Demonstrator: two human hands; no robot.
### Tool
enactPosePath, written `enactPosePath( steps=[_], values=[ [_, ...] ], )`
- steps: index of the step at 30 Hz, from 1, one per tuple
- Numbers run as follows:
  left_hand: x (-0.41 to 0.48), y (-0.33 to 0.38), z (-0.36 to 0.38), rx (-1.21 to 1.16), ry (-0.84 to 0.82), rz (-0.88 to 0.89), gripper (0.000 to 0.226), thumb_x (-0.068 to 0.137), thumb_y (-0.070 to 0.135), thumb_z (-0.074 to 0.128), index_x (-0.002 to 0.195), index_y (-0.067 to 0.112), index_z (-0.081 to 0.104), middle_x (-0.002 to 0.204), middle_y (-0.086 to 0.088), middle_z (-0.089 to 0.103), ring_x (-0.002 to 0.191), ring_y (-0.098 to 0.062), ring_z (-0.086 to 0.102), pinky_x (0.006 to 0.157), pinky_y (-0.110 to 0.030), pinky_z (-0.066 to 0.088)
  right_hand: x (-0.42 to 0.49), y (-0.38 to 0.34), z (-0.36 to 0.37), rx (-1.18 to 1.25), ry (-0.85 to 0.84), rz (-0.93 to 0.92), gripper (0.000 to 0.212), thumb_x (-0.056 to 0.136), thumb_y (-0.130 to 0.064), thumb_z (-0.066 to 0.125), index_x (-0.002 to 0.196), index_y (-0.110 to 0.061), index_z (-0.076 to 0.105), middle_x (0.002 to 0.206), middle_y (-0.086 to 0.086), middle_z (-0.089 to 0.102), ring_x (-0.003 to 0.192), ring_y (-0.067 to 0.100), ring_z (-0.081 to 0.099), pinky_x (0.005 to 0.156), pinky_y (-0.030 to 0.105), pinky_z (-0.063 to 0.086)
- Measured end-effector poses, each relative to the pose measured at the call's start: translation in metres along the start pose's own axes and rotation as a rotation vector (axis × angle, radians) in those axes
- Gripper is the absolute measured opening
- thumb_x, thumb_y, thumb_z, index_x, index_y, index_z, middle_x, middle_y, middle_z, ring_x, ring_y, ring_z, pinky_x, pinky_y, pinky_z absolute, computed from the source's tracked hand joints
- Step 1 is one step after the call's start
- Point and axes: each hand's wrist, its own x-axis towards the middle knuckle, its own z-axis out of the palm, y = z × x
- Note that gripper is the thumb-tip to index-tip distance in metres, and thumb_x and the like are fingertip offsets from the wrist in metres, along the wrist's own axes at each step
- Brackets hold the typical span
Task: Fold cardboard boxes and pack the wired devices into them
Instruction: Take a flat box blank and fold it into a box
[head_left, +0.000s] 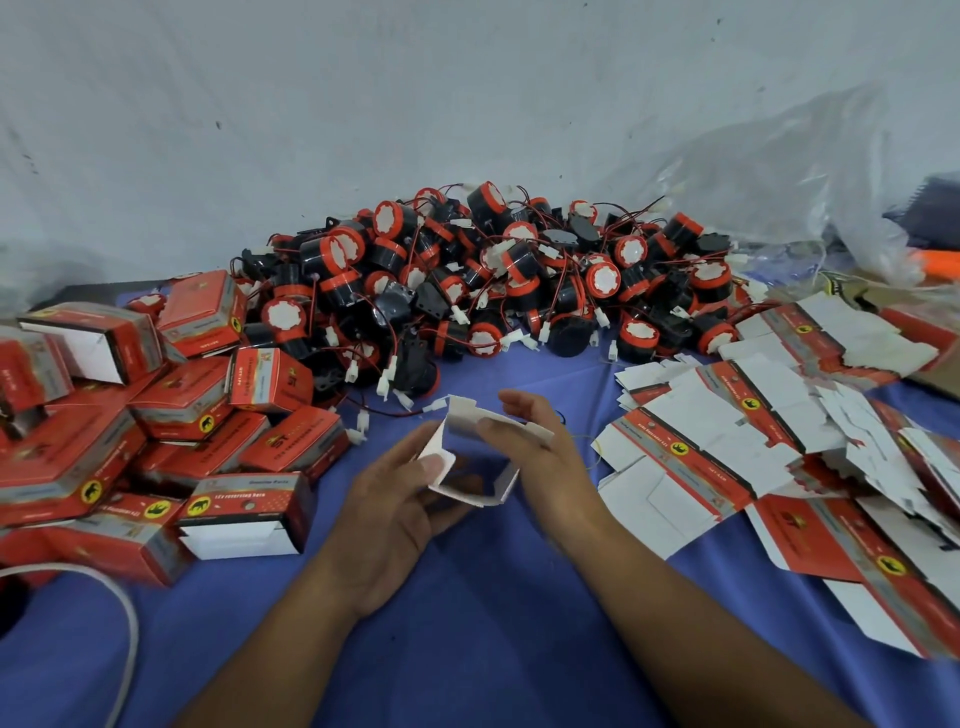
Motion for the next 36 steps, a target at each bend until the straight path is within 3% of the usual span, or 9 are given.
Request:
enactPosePath(
  steps=[4, 8, 11, 13, 16, 21, 27, 32, 36],
  values=[
    [0.004, 0.000, -0.006, -0.047, 0.148, 0.071, 0.038, 0.071, 0.012, 0.069, 0.106, -0.001, 0.061, 0.092, -0.015, 0.061, 0.102, -0.035, 0.058, 0.084, -0.038, 0.058, -0.004, -0.003, 0.004, 0.239, -0.093, 0.120, 0.074, 0.057, -0.056, 0.072, 0.127, -0.036, 0.056, 0.128, -0.013, 0.049, 0.118, 0.007, 0.048, 0.112, 0.037, 0.038],
    [0.006, 0.001, -0.012, -0.128, 0.220, 0.103, 0.034, 0.078, 0.007, 0.059, 0.110, 0.003, 0.069, 0.107, -0.019, 0.066, 0.112, -0.038, 0.064, 0.088, -0.041, 0.057, -0.005, -0.003, 0.004, 0.490, -0.231, 0.170, 0.065, 0.075, -0.036, 0.069, 0.138, -0.026, 0.054, 0.106, -0.014, 0.062, 0.103, 0.007, 0.055, 0.101, 0.029, 0.043],
    [0.005, 0.001, -0.013, -0.176, 0.234, 0.085, 0.013, 0.079, 0.006, 0.064, 0.090, 0.008, 0.072, 0.101, -0.018, 0.067, 0.115, -0.043, 0.063, 0.085, -0.040, 0.059, -0.006, -0.001, 0.002, 0.394, -0.289, 0.146, 0.065, 0.087, -0.023, 0.068, 0.146, -0.028, 0.043, 0.095, -0.022, 0.074, 0.094, -0.003, 0.068, 0.102, 0.029, 0.045],
    [0.006, -0.001, -0.013, -0.162, 0.217, 0.082, 0.020, 0.083, 0.008, 0.064, 0.103, 0.002, 0.066, 0.111, -0.024, 0.062, 0.118, -0.045, 0.060, 0.097, -0.047, 0.054, -0.006, -0.001, 0.001, 0.345, -0.286, 0.125, 0.069, 0.088, -0.025, 0.072, 0.149, -0.026, 0.039, 0.105, -0.016, 0.073, 0.094, 0.000, 0.069, 0.102, 0.031, 0.045],
    [0.004, -0.001, -0.011, -0.147, 0.139, 0.090, 0.025, 0.088, 0.014, 0.060, 0.110, 0.006, 0.069, 0.114, -0.020, 0.069, 0.112, -0.037, 0.065, 0.092, -0.041, 0.056, -0.005, -0.002, 0.001, 0.329, -0.255, 0.118, 0.083, 0.073, -0.036, 0.083, 0.146, -0.024, 0.044, 0.124, 0.002, 0.060, 0.101, 0.012, 0.067, 0.094, 0.030, 0.051],
    [0.003, -0.010, 0.001, -0.028, 0.059, 0.095, 0.052, 0.092, 0.025, 0.061, 0.142, 0.015, 0.051, 0.131, -0.017, 0.063, 0.116, -0.030, 0.064, 0.086, -0.037, 0.057, -0.003, 0.010, 0.004, -0.010, -0.066, -0.090, 0.038, 0.090, -0.002, 0.070, 0.117, -0.027, 0.060, 0.097, -0.012, 0.072, 0.086, 0.007, 0.068, 0.076, 0.024, 0.054],
    [0.002, -0.005, 0.002, -0.045, -0.015, 0.083, 0.076, 0.081, 0.070, 0.063, 0.145, 0.033, 0.047, 0.147, -0.003, 0.052, 0.135, -0.025, 0.050, 0.107, -0.045, 0.046, -0.005, 0.008, 0.005, -0.207, -0.040, -0.295, 0.036, 0.092, 0.006, 0.063, 0.119, -0.017, 0.056, 0.123, 0.007, 0.062, 0.112, 0.027, 0.064, 0.095, 0.049, 0.053],
    [0.002, -0.005, -0.004, -0.071, 0.005, 0.048, 0.080, 0.071, 0.045, 0.084, 0.142, 0.030, 0.050, 0.138, -0.006, 0.060, 0.121, -0.027, 0.062, 0.085, -0.037, 0.057, -0.007, 0.005, 0.000, -0.470, -0.034, -0.494, 0.046, 0.086, 0.005, 0.071, 0.128, 0.003, 0.050, 0.126, 0.014, 0.053, 0.117, 0.034, 0.055, 0.098, 0.051, 0.047],
    [0.003, -0.004, -0.005, -0.156, 0.075, 0.028, 0.060, 0.079, 0.021, 0.060, 0.138, 0.023, 0.056, 0.128, -0.012, 0.066, 0.105, -0.025, 0.069, 0.076, -0.034, 0.058, -0.009, 0.000, -0.010, -0.337, -0.275, -0.375, 0.062, 0.090, -0.006, 0.071, 0.140, -0.004, 0.036, 0.137, 0.017, 0.042, 0.130, 0.032, 0.047, 0.106, 0.050, 0.043]
  ],
)
